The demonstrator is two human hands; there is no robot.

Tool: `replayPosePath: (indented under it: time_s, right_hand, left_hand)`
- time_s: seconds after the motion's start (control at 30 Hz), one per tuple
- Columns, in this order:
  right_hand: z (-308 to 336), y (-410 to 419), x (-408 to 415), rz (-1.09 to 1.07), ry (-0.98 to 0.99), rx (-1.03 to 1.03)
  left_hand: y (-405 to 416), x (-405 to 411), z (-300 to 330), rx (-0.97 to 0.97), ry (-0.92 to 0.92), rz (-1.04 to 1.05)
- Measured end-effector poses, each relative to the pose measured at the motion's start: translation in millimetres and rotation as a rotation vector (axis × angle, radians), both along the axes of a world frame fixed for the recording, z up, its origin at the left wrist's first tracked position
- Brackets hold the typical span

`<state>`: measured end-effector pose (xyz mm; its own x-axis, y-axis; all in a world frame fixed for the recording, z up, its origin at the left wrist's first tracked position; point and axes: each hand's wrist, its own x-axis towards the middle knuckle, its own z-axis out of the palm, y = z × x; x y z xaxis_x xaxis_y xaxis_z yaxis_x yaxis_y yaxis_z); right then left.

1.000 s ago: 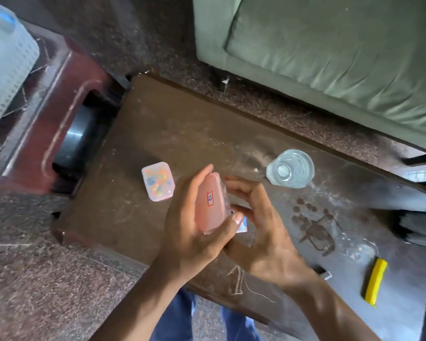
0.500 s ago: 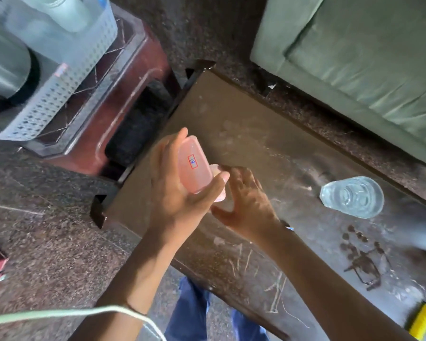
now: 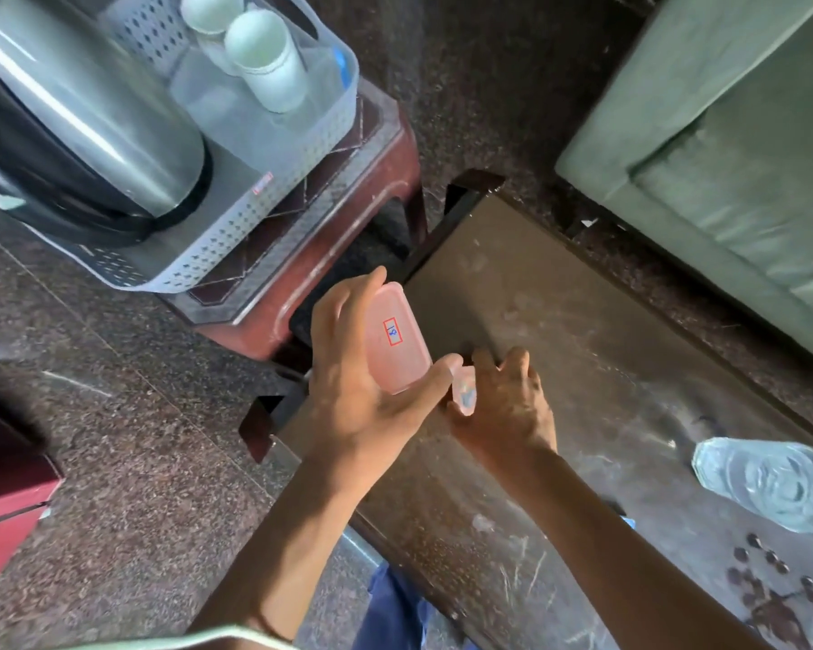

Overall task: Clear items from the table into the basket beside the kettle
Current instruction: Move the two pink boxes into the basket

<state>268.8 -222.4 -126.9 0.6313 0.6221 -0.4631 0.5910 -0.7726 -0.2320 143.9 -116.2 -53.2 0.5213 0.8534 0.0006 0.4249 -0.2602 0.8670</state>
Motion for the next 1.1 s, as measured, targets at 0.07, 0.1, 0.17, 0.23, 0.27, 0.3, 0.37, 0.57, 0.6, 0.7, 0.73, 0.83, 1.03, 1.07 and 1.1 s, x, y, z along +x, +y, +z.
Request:
replayPosePath:
  time_s: [0.07,0.1,0.17,0.23,0.27,0.3,0.37,0.57,0.6,0.7,0.73,0.83,1.03,1.07,1.1]
  right_hand:
    - [5.8,0.9,5.1,-0.018,-0.019,0.002]
    - [10.1,4.5,8.5,-0.022,-0.026,0.018]
    - [22.8,16.1,16.7,-0.024,-0.014,0.061]
    - [41.1,32.0,26.4,-0.023,0.011,0.113]
    - [52.1,41.1,31.3,-0.031,0.014,0.159]
    - [64.5,50.9,36.1,-0.048,0.013,0.223]
    - [91.1,71.6,44.6,-0.088,0.016,0.367]
    - [167.7,140.9,61.2,-0.133,0.053,0.630]
    - [176.6,152.9,61.1,-0.125,0.060,0.655]
    - [192.0,186.8,57.2,-0.096,0.094,0.710]
    - [193.7,197.3,55.3,-0.080,0.102,0.719]
    - [191.3,228.2,47.1,-0.040,0.138,0.739]
    - [163.4,282.3,22.7,0.013,0.162,0.713]
    - [157.9,289.8,18.4,0.026,0.142,0.704]
    - [152.3,297.0,14.9,0.041,0.116,0.697]
  left_hand:
    - [5.7,-0.6,0.5,0.004,-0.012,0.005]
    - [10.9,-1.5,1.9,0.001,-0.021,0.016]
    - [24.6,-2.2,6.5,0.005,-0.044,0.045]
    - [39.9,0.2,12.1,0.053,-0.056,0.057]
    - [48.2,1.8,16.1,0.073,-0.065,0.070]
    - [56.7,3.5,20.6,0.082,-0.075,0.084]
    - [76.6,6.3,28.8,0.120,-0.083,0.100]
    - [139.0,3.2,43.4,0.226,-0.063,0.139]
    - [147.0,0.9,42.6,0.214,-0.063,0.138]
    - [165.9,-10.3,35.2,0.187,-0.046,0.138]
    - [170.5,-14.9,31.9,0.179,-0.033,0.134]
    - [179.9,-30.3,22.6,0.152,0.022,0.134]
    - [189.0,-55.2,13.2,0.058,0.046,0.116]
    - [189.6,-58.7,12.9,0.047,0.042,0.109]
    - [190.0,-61.8,13.0,0.039,0.043,0.106]
